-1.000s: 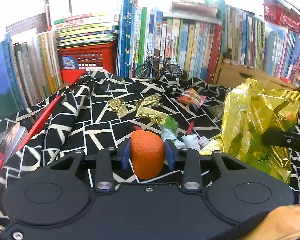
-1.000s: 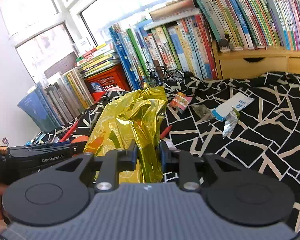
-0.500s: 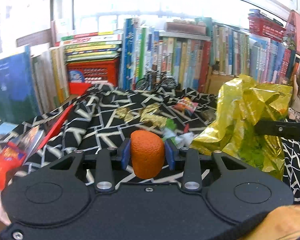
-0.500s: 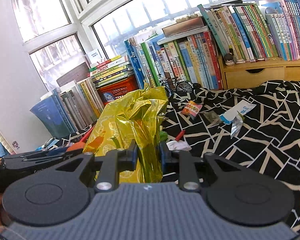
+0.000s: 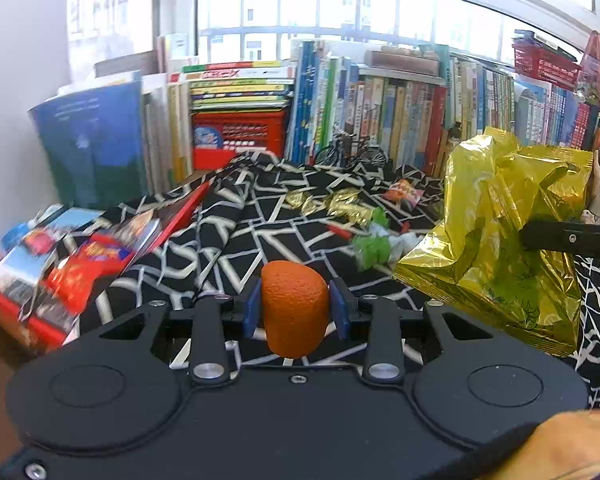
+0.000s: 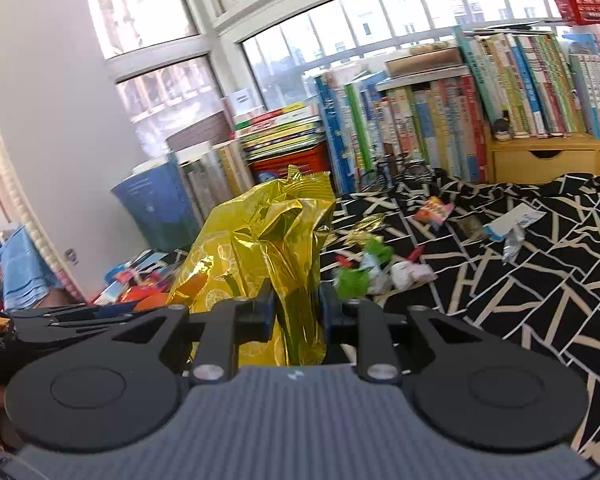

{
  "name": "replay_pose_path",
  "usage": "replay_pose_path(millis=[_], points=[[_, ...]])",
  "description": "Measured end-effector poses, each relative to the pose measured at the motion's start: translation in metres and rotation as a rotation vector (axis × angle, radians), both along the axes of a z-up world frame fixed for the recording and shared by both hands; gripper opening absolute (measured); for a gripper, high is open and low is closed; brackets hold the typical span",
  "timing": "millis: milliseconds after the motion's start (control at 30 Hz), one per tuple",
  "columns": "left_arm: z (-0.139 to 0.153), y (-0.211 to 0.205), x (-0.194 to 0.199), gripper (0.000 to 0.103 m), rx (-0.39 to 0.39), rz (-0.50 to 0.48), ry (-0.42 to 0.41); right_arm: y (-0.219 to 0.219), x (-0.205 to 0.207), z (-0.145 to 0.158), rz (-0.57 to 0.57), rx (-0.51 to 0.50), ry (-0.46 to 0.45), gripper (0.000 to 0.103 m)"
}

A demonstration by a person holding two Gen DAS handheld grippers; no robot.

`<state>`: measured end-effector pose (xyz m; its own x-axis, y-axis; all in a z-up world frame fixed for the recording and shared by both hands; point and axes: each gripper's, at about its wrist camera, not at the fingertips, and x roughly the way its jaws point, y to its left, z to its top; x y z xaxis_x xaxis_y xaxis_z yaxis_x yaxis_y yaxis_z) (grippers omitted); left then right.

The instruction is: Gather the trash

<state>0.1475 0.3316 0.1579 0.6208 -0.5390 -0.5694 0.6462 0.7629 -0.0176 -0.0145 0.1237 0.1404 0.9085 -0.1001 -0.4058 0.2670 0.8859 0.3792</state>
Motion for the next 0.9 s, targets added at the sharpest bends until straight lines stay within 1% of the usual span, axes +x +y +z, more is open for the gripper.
replay_pose_path(millis=[100, 300, 533, 733, 900], points=[[-0.003, 0.018, -0.011, 0.034, 0.011, 0.010, -0.005, 0.016, -0.004, -0.001, 0.027, -0.007, 0.012, 0.027], [-0.014, 0.053, -0.030, 0.034, 0.029, 0.032, 0.024, 0.044, -0.010, -0.007, 0.058, 0.005, 0.036, 0.027], [-0.027, 0.087, -0.045, 0.034, 0.034, 0.078, 0.057, 0.077, -0.017, -0.013, 0.108, -0.012, 0.067, 0.027], [-0.052, 0.114, -0.057, 0.034, 0.063, 0.105, 0.108, 0.102, -0.018, -0.025, 0.152, 0.014, 0.099, 0.027], [-0.079, 0.134, -0.064, 0.034, 0.088, 0.135, 0.166, 0.126, -0.017, -0.035, 0.205, -0.001, 0.130, 0.027]])
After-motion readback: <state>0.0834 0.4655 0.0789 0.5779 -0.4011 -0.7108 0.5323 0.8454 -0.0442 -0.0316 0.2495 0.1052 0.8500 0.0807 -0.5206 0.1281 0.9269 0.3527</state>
